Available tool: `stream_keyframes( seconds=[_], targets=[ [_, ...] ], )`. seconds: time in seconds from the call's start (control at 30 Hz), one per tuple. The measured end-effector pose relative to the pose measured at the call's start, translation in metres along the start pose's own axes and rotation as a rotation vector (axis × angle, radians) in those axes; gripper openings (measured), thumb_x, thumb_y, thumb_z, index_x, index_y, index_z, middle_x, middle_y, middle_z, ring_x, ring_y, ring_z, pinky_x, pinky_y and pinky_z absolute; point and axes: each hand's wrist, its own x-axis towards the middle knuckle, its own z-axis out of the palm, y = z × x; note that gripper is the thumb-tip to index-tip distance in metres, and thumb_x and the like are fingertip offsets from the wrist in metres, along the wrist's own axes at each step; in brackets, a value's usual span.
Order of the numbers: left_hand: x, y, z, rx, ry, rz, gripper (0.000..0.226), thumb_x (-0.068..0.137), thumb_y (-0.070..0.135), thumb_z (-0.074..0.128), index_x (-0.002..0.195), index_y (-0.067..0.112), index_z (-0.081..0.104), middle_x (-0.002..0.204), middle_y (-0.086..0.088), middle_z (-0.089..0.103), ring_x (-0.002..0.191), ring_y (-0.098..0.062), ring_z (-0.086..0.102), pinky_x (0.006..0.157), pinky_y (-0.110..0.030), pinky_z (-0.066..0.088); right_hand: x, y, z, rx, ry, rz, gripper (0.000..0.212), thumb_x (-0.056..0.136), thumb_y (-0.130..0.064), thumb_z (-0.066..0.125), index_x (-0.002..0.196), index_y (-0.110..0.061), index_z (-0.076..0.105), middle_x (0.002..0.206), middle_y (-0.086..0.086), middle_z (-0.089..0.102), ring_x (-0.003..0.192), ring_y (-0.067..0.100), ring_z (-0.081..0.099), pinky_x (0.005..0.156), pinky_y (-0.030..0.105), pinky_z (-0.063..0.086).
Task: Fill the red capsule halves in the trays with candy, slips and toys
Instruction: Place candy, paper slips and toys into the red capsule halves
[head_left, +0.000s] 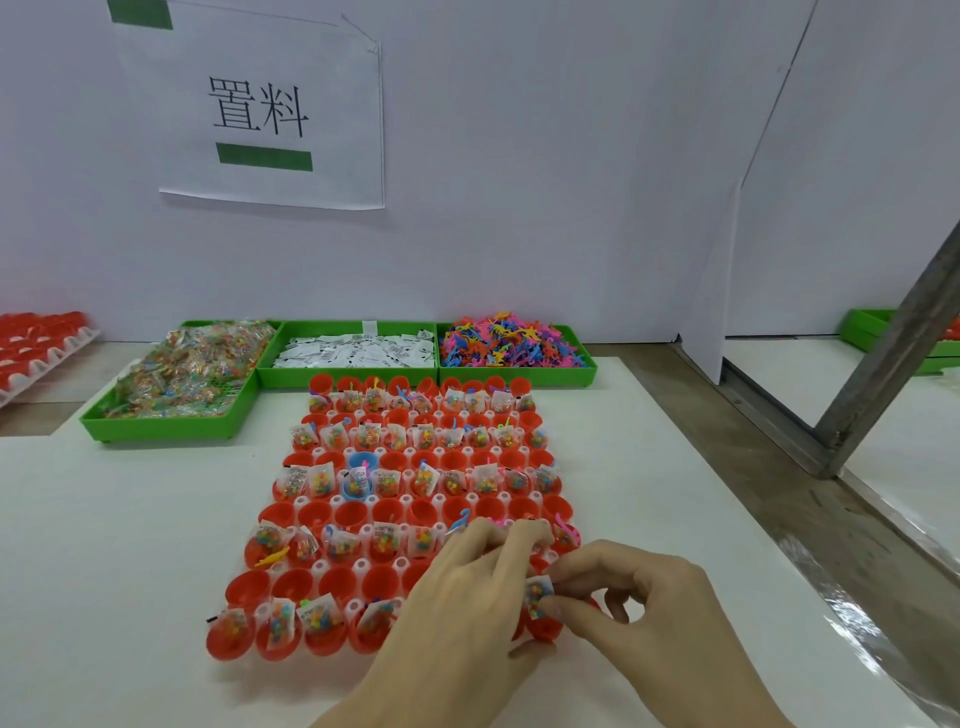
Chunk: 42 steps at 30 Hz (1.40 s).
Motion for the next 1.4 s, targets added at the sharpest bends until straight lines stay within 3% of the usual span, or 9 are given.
stream_keyframes(
  seconds=[0.1, 0.3, 0.53, 0.67, 0.8, 0.93, 1.07, 1.23, 1.4],
  targets=[
    [0.000, -0.004, 0.006, -0.078, 0.092, 0.045, 0.087, 0.040, 0.044, 0.098, 0.117, 0.027, 0.060, 0.079, 0.020, 0.063, 0.079, -0.002, 0.063, 0.062, -0.012, 0.049, -0.002, 0.003, 0.004, -0.067, -0.007, 0.004, 0.030, 0.079, -0.021, 0.086, 0.092, -0.045, 0.073, 0.080, -0.022, 0.075, 0.083, 0.005, 0.073, 0.057, 0.018, 0.048],
    [0.000, -0.004, 0.004, -0.026, 0.101, 0.073, 0.083, 0.040, 0.046, 0.098, 0.113, 0.030, 0.060, 0.082, 0.019, 0.062, 0.079, -0.002, 0.063, 0.062, -0.012, 0.051, -0.003, 0.004, 0.003, -0.193, -0.003, -0.030, 0.033, 0.075, -0.027, 0.087, 0.093, -0.050, 0.072, 0.092, -0.029, 0.070, 0.095, 0.004, 0.064, 0.066, 0.023, 0.053],
    [0.002, -0.003, 0.002, 0.041, 0.134, 0.094, 0.078, 0.029, 0.051, 0.097, 0.096, 0.033, 0.063, 0.077, 0.020, 0.061, 0.073, -0.001, 0.059, 0.056, -0.008, 0.034, 0.006, -0.006, -0.007, -0.243, -0.093, -0.013, 0.017, 0.076, -0.025, 0.085, 0.079, -0.037, 0.074, 0.089, -0.022, 0.065, 0.080, 0.004, 0.064, 0.063, 0.016, 0.048],
    [0.005, -0.004, 0.006, 0.120, 0.240, 0.165, 0.071, 0.029, 0.049, 0.097, 0.090, 0.029, 0.067, 0.070, 0.020, 0.063, 0.081, -0.001, 0.040, 0.073, -0.018, 0.038, 0.016, -0.016, -0.013, -0.294, -0.211, 0.025, 0.018, 0.076, -0.019, 0.076, 0.073, -0.035, 0.070, 0.077, -0.018, 0.068, 0.068, -0.001, 0.062, 0.060, 0.011, 0.045],
    [0.006, -0.004, 0.007, 0.189, 0.257, 0.178, 0.073, 0.026, 0.050, 0.096, 0.090, 0.026, 0.070, 0.068, 0.018, 0.063, 0.082, -0.003, 0.037, 0.077, -0.020, 0.036, 0.025, -0.022, -0.013, -0.369, -0.298, 0.042, 0.010, 0.076, -0.022, 0.071, 0.085, -0.023, 0.074, 0.065, -0.011, 0.064, 0.065, -0.002, 0.061, 0.058, 0.012, 0.045],
    [0.007, -0.006, 0.009, 0.188, 0.262, 0.169, 0.072, 0.027, 0.051, 0.095, 0.089, 0.025, 0.070, 0.068, 0.017, 0.063, 0.083, -0.005, 0.039, 0.073, -0.020, 0.038, 0.030, -0.027, -0.015, -0.394, -0.340, 0.078, 0.009, 0.076, -0.024, 0.073, 0.085, -0.022, 0.071, 0.066, -0.010, 0.064, 0.061, 0.001, 0.058, 0.056, 0.012, 0.044],
    [0.005, -0.008, 0.009, 0.161, 0.227, 0.188, 0.056, 0.036, 0.055, 0.093, 0.079, 0.031, 0.066, 0.065, 0.022, 0.062, 0.080, -0.007, 0.056, 0.067, -0.019, 0.049, 0.032, -0.027, -0.019, -0.363, -0.366, 0.116, 0.011, 0.078, -0.020, 0.073, 0.089, -0.021, 0.075, 0.076, -0.005, 0.070, 0.063, 0.000, 0.059, 0.058, 0.012, 0.047],
    [0.004, -0.008, 0.008, 0.170, 0.221, 0.175, 0.050, 0.039, 0.056, 0.093, 0.073, 0.033, 0.064, 0.062, 0.022, 0.062, 0.077, -0.008, 0.060, 0.076, -0.023, 0.036, 0.028, -0.027, -0.023, -0.319, -0.368, 0.083, 0.015, 0.079, -0.020, 0.076, 0.092, -0.028, 0.075, 0.081, -0.010, 0.071, 0.071, 0.001, 0.063, 0.062, 0.011, 0.047],
    [0.005, -0.008, 0.005, 0.206, 0.225, 0.175, 0.048, 0.042, 0.060, 0.090, 0.073, 0.033, 0.065, 0.062, 0.022, 0.062, 0.081, -0.007, 0.054, 0.077, -0.024, 0.035, 0.021, -0.027, -0.023, -0.280, -0.281, 0.025, 0.018, 0.081, -0.022, 0.079, 0.090, -0.031, 0.066, 0.080, -0.009, 0.070, 0.073, 0.007, 0.064, 0.062, 0.012, 0.046]
  ],
)
